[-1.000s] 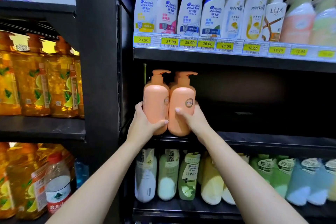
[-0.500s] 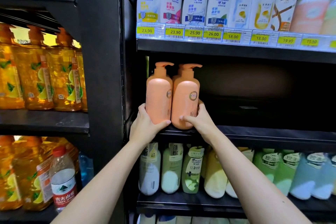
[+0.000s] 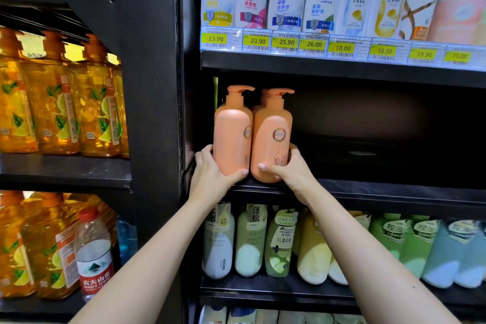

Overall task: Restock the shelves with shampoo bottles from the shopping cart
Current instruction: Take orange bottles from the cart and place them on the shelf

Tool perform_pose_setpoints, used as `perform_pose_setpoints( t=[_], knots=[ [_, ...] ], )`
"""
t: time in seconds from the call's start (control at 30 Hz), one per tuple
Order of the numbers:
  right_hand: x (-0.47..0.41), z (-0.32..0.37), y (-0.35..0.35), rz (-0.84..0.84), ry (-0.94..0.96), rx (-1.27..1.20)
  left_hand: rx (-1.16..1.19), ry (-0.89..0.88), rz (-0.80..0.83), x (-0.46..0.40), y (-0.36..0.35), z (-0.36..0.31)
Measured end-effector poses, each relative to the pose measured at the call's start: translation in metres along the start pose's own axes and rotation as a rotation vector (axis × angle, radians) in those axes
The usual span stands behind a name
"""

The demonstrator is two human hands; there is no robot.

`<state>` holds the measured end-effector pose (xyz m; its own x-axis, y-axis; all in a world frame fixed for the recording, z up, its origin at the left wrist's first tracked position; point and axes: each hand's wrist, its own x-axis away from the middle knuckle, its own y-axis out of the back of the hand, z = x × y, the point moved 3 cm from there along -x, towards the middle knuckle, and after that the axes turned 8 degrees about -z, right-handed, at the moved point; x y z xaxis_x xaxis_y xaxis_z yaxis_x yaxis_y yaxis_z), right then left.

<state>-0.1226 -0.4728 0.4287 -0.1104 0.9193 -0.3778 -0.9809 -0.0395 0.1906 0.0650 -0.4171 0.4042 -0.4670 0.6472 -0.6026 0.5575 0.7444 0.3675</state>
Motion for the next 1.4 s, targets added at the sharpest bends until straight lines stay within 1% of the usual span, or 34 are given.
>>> perform_pose_setpoints(
  t=[0.17,0.43,0.6,0.77,0.83,1.03,1.4],
  knots=[
    [-0.0016,0.0004,0.0007,0.009,-0.004,-0.020,0.046,0.006,0.026,0.0009,0.0007,0.0031],
    [-0.0008,-0.0011,0.0009,-0.005,-0.014,-0.011,-0.036,0.053,0.037,0.0015,-0.0019,-0.0013],
    [-0.0022,-0.0018,0.0002,-0.022,-0.008,-0.007,-0.090,-0.003,-0.004,0.0014,-0.0004,-0.0039],
    [-0.0028,-0.0006,-0.0009,-0.013,0.000,0.016,-0.062,-0.060,0.041,0.0043,0.0025,-0.0040],
    [-0.0033,-0.0012,-0.0007,-0.004,-0.004,0.020,-0.040,-0.060,0.054,0.0049,0.0033,-0.0035],
    [-0.0023,-0.0020,-0.0002,-0.023,-0.003,0.066,-0.103,-0.057,0.038,0.0053,0.0022,-0.0048],
    [-0.0046,-0.0042,-0.0011,-0.017,-0.019,0.087,-0.121,-0.014,0.067,0.0051,0.0021,-0.0057]
  ],
)
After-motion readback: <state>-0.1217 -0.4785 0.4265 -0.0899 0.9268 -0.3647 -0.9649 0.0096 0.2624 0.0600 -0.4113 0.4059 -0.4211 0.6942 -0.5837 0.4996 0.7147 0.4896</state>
